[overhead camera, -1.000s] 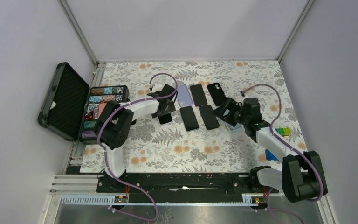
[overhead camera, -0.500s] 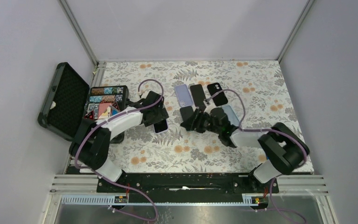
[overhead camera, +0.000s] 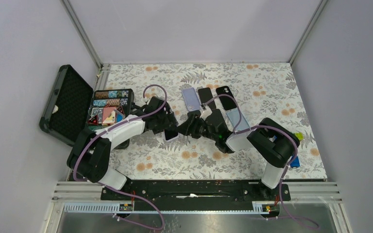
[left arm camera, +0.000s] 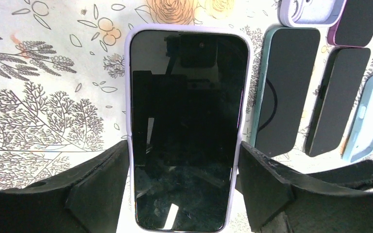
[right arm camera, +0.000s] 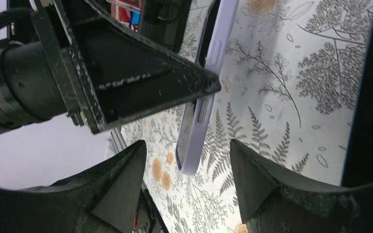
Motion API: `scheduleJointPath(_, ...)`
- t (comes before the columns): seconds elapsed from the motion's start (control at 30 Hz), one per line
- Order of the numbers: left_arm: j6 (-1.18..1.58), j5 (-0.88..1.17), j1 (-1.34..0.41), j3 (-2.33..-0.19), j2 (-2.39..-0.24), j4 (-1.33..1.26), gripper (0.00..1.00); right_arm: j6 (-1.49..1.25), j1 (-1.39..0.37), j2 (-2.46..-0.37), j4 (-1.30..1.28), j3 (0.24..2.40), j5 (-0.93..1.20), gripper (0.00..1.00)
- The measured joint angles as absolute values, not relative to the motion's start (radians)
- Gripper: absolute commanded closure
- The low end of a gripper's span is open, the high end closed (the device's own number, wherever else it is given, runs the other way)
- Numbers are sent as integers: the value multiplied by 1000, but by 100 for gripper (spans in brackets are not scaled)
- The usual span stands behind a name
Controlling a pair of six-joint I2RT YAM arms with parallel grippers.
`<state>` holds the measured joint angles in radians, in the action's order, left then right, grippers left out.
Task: Take the phone out of the phone case
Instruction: Pick up the phone at the center of the board.
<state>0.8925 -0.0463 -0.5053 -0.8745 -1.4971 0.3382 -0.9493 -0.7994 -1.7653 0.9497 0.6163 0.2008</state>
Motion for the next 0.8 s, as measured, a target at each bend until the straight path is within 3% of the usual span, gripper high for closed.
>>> scheduleJointPath(0.17, 903, -9, -503, -854, -1472, 313, 68, -997, -799, -1821, 984, 654, 192, 41)
scheduleJointPath(0.27, 903, 4, -502, -851, -1459, 306, 68, -1027, -799, -1855, 1000, 654, 192, 53)
scheduleJointPath(0.4, 903, 12, -501, -849, -1458, 293, 66, -1055, -799, -1869, 1025, 654, 196, 60)
scheduleJointPath(0.5, 903, 19, -498, -848, -1458, 287, 62, -1071, -799, -1869, 1045, 654, 202, 72)
scheduleJointPath(0.6, 901, 30, -497, -839, -1458, 265, 44, -1094, -799, -1869, 1055, 654, 205, 89)
scheduleJointPath(0.7, 891, 41, -494, -820, -1445, 237, 16, -1116, -798, -1871, 1053, 654, 205, 99)
scheduleJointPath(0.77, 884, 46, -491, -802, -1425, 216, 2, -1124, -799, -1871, 1061, 653, 208, 100)
scheduleJointPath(0.8, 877, 52, -490, -794, -1411, 206, 1, -1129, -799, -1871, 1066, 653, 211, 100)
